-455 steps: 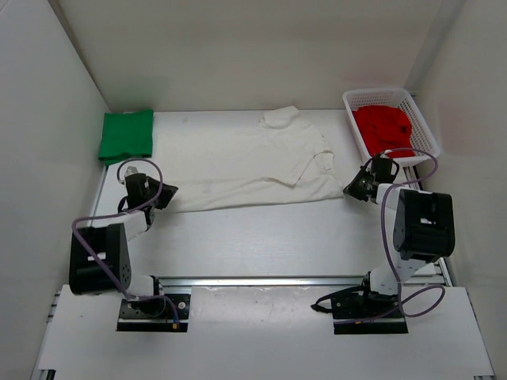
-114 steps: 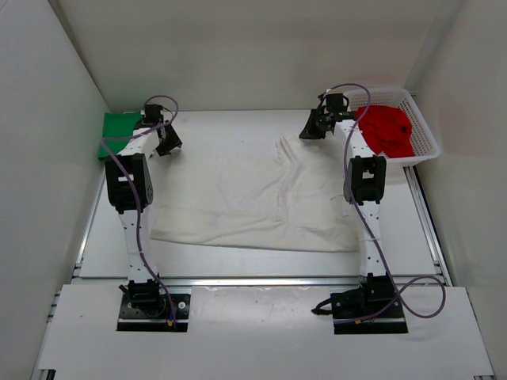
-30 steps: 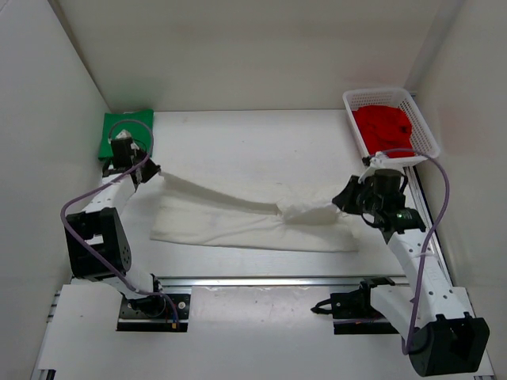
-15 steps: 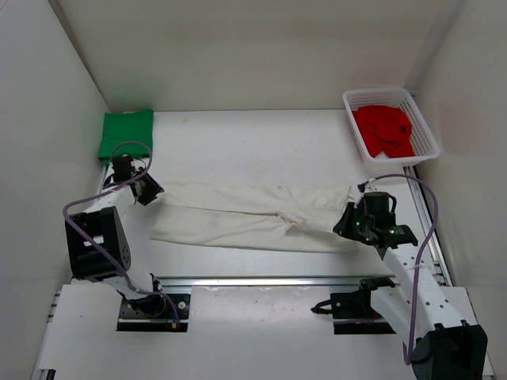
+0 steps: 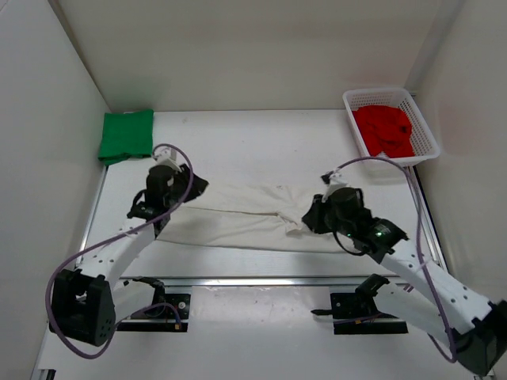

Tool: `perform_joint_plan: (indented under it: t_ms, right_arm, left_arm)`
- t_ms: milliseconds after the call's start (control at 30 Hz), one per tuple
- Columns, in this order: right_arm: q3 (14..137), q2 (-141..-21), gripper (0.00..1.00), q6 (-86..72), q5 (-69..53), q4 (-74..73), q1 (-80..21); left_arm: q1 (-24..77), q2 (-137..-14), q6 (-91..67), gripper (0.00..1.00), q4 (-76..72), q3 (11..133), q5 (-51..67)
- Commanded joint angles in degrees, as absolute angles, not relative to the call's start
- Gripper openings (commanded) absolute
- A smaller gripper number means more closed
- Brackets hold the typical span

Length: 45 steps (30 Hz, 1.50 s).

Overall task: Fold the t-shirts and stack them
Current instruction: Fold the other side of the tshirt into a rectangle

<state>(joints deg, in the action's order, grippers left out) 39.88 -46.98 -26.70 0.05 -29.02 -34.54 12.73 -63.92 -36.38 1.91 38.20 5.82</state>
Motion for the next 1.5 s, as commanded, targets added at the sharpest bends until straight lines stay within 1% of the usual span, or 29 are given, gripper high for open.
perform_joint_plan:
  t_ms: [0, 33, 67, 167, 200, 233, 300, 367, 467, 533, 633, 667, 733, 867, 900, 1000, 1067, 1133, 1167, 1200, 1233, 1300, 1400, 1433, 1467]
  right_arm:
    - [33.25, -53.24, 0.16, -33.66, 3.78, -17.42, -42.36]
    - [31.05, -53.87, 0.26, -35.05, 2.82, -13.31, -42.89]
    - [29.89, -55.97, 0.32, -36.81, 2.29, -10.57, -42.28]
    - [27.78, -58.79, 0.42, -38.31, 4.64, -5.46, -42.54]
    - [27.34, -59.23, 0.44, -38.84, 5.18, -4.67, -42.45]
    - [26.81, -59.59, 0.47, -39.89, 5.1, -3.79, -41.67]
    - [26.02, -60.9, 0.48, -41.65, 3.44, -2.29, -39.65]
    - [25.41, -62.13, 0.46, -42.62, 2.73, -1.33, -38.94]
    - [24.35, -63.19, 0.47, -44.11, 1.15, 2.71, -38.76]
    - [24.96, -65.12, 0.46, -44.3, 1.05, 2.9, -39.55]
    - [26.36, -68.54, 0.38, -45.44, 0.44, 3.07, -38.94]
    - [26.19, -68.82, 0.38, -45.79, 0.44, 3.6, -39.54]
    - [26.36, -69.17, 0.3, -46.49, 0.61, 4.3, -39.11]
    - [27.33, -70.31, 0.32, -47.02, 1.23, 3.43, -38.5]
    - [27.42, -70.83, 0.34, -47.2, 0.8, 3.17, -38.06]
    - [28.39, -68.57, 0.33, -46.33, 0.44, 0.01, -37.8]
    - [29.53, -64.1, 0.34, -44.57, 0.7, -5.43, -37.62]
    - [29.71, -59.53, 0.36, -42.64, 1.32, -8.42, -35.78]
    - [29.62, -56.72, 0.37, -41.76, 0.62, -9.39, -33.6]
    - [29.36, -54.34, 0.37, -41.49, -2.6, -9.93, -32.18]
    - [29.01, -53.53, 0.38, -40.7, -5.33, -9.84, -29.3]
    - [29.27, -50.46, 0.38, -39.47, -8.43, -10.98, -26.2]
    - [29.0, -49.13, 0.36, -36.66, -10.63, -12.3, -21.8]
    - [29.18, -48.96, 0.35, -35.61, -12.55, -12.57, -19.8]
    - [28.92, -48.35, 0.35, -34.73, -13.87, -12.31, -18.04]
  left_arm:
    - [19.33, -60.39, -38.76, 0.38, -2.72, 30.96, 6.16]
    - [21.51, -59.95, -39.72, 0.38, -3.07, 30.24, 6.41]
    - [23.27, -59.07, -39.73, 0.38, -4.12, 28.58, 6.42]
    - [26.27, -57.22, -40.43, 0.37, -5.01, 24.89, 6.68]
    - [26.89, -56.35, -40.52, 0.38, -5.36, 24.09, 6.94]
    - [27.24, -55.82, -40.52, 0.37, -5.19, 23.56, 6.6]
    - [27.51, -54.59, -40.61, 0.39, -6.06, 21.98, 7.46]
    - [26.55, -54.06, -42.18, 0.38, -7.47, 20.57, 9.05]
    - [26.37, -53.44, -42.72, 0.39, -8.61, 19.34, 9.23]
    - [26.63, -53.7, -42.36, 0.39, -8.52, 19.42, 8.79]
    - [27.94, -54.93, -42.1, 0.39, -9.05, 19.95, 8.88]
    - [28.38, -55.11, -42.19, 0.39, -9.14, 20.04, 9.05]
    - [30.14, -56.33, -42.19, 0.39, -9.67, 20.39, 8.96]
    - [31.02, -57.83, -43.68, 0.39, -11.95, 19.86, 9.4]
    - [31.2, -58.09, -43.86, 0.39, -12.21, 19.86, 9.84]
    - [32.86, -58.01, -44.3, 0.38, -12.13, 20.65, 10.02]
    - [34.79, -58.45, -45.18, 0.38, -12.39, 21.88, 9.06]
    - [39.96, -59.14, -47.01, 0.38, -13.35, 23.02, 7.39]
    - [42.6, -60.89, -47.46, 0.38, -14.14, 23.98, 6.86]
    - [44.19, -63.26, -48.33, 0.37, -15.54, 25.21, 6.16]
    - [46.56, -64.85, -49.38, 0.38, -16.34, 26.01, 5.89]
    - [50.26, -72.29, -49.31, 0.37, -16.97, 30.82, 4.66]
    - [54.57, -80.65, -48.61, 0.42, -18.1, 36.37, 4.75]
    - [55.8, -81.81, -47.3, 0.44, -17.32, 37.34, 2.14]
    - [56.51, -84.44, -45.89, 0.48, -16.62, 39.7, 0.72]
